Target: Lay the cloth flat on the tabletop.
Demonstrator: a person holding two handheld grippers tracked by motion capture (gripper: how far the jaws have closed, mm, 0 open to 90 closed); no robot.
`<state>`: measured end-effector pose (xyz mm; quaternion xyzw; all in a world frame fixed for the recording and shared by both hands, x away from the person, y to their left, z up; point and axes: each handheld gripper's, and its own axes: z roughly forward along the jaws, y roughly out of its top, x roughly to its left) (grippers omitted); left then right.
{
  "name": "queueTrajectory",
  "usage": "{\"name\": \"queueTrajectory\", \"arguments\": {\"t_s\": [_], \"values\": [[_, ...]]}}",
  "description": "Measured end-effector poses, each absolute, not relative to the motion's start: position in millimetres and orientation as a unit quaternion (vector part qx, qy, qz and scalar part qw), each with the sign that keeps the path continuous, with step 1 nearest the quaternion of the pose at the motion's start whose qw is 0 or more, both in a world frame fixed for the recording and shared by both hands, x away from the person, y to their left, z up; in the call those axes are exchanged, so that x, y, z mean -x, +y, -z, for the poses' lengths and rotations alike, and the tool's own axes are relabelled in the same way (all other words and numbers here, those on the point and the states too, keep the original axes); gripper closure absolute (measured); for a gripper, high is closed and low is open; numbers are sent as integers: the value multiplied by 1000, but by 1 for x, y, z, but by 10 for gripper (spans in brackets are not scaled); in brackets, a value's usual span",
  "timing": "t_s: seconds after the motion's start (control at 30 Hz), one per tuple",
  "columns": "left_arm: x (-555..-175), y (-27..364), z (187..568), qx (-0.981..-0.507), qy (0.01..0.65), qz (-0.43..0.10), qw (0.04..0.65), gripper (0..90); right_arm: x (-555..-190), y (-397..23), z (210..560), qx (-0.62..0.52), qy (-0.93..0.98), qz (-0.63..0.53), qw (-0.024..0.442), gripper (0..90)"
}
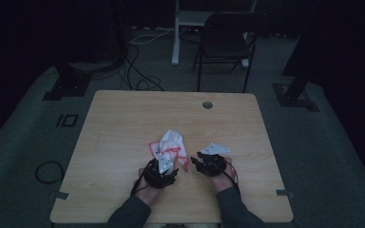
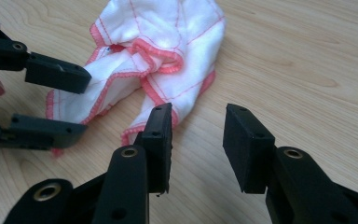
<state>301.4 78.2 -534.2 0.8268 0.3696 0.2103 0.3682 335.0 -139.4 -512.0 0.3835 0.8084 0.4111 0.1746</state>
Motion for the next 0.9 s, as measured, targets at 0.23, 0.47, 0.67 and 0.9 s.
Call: {"name": "queueTrajectory", "arguments": {"t_s": [0.23,0.47,0.67,0.9], "values": [[-304,80,537,-829,380,-211,351,600,-339,-128,515,-380,810,-414,167,627],[-305,83,536,-829,386,-210,344,805,-345,-117,515,-375,815,-410,166,627],[-305,86,536,-828,391,-209,343,875,-350,-111,517,-372,820,-403,163,620],[-303,89,535,-828,391,-211,343,878,-352,-108,521,-371,824,-397,161,620]]}}
